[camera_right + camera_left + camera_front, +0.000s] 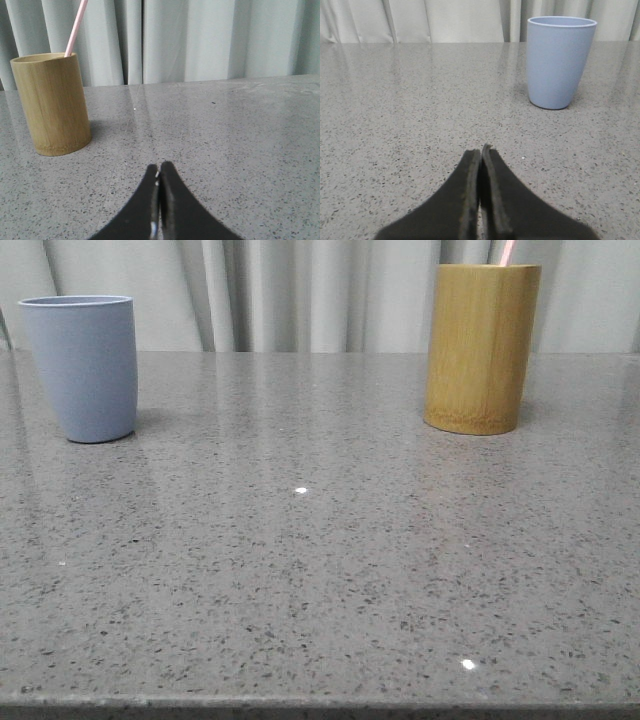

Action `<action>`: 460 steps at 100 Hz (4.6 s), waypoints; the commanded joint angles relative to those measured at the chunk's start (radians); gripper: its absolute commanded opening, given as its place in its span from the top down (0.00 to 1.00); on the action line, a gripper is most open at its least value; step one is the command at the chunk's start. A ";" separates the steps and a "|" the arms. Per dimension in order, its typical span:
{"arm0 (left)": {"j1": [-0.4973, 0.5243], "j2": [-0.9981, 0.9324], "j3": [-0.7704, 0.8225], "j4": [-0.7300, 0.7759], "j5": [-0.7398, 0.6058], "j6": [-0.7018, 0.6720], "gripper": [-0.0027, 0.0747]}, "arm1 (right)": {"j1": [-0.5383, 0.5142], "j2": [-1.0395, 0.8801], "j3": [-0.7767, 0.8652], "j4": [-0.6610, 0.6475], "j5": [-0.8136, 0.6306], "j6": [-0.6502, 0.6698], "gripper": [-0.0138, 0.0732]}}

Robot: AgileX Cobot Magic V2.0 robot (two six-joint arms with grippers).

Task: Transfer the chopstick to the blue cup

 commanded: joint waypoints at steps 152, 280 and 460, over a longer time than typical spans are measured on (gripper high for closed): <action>0.001 0.036 -0.205 -0.063 -0.016 -0.012 0.99 | -0.008 -0.003 -0.220 -0.008 0.239 0.000 0.96; 0.001 0.840 -0.873 -0.076 0.203 -0.005 0.53 | -0.008 0.655 -0.849 0.063 0.494 -0.054 0.47; -0.048 1.677 -1.650 -0.168 0.937 0.042 0.53 | -0.008 0.655 -0.849 0.063 0.458 -0.054 0.47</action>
